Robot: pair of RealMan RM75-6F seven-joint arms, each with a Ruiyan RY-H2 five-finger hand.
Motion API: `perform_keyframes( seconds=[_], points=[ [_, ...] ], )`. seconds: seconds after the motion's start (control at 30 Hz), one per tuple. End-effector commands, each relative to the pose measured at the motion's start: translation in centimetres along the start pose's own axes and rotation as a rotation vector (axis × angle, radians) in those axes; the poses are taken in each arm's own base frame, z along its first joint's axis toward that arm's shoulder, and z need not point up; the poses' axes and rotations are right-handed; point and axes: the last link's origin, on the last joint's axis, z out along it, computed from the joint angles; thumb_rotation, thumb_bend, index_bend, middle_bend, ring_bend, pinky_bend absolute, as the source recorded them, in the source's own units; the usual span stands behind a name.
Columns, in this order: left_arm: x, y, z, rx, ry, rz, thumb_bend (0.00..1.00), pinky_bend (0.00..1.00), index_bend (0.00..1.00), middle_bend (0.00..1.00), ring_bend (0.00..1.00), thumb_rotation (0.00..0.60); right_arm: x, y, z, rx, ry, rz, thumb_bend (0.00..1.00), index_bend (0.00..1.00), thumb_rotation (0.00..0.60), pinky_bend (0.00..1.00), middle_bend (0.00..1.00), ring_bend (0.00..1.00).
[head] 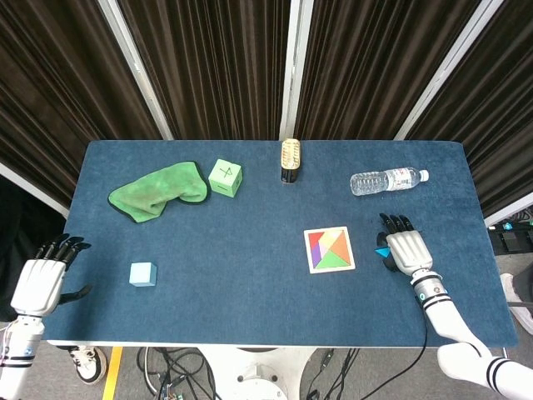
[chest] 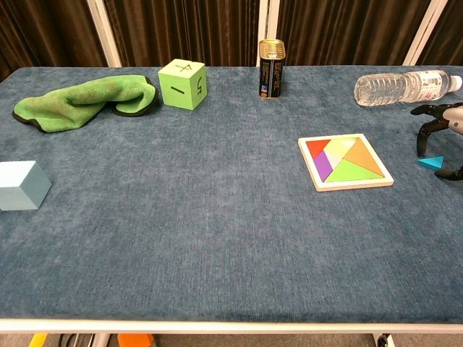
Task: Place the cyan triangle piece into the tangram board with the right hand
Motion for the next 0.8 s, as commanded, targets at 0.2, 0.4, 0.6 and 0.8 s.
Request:
perform_keyframes(
  seconds=[0.2, 0.4, 0.6, 0.8],
  points=[
    [-0.1, 0.0, 0.0, 0.000, -0.003, 0.000, 0.07, 0.21, 0.27, 0.20, 0.12, 0.600, -0.1, 0.0, 0.0, -0.003, -0.003, 0.000, 0.18, 0.48, 0.600, 0.00, 0.00, 0.00],
    [-0.1, 0.0, 0.0, 0.002, -0.004, -0.001, 0.07, 0.21, 0.27, 0.20, 0.12, 0.600, -0.1, 0.0, 0.0, -0.003, -0.003, -0.002, 0.18, 0.51, 0.600, 0.00, 0.00, 0.00],
    [-0.1, 0.0, 0.0, 0.001, -0.005, -0.001, 0.07, 0.21, 0.27, 0.20, 0.12, 0.600, 0.4, 0.0, -0.1, 0.002, 0.017, 0.006, 0.18, 0.54, 0.600, 0.00, 0.00, 0.00],
    [-0.1, -0.1, -0.1, 0.003, -0.003, -0.005, 0.07, 0.21, 0.27, 0.20, 0.12, 0.600, 1.5, -0.3, 0.1, 0.011, 0.049, 0.015, 0.18, 0.54, 0.600, 0.00, 0.00, 0.00]
  ],
)
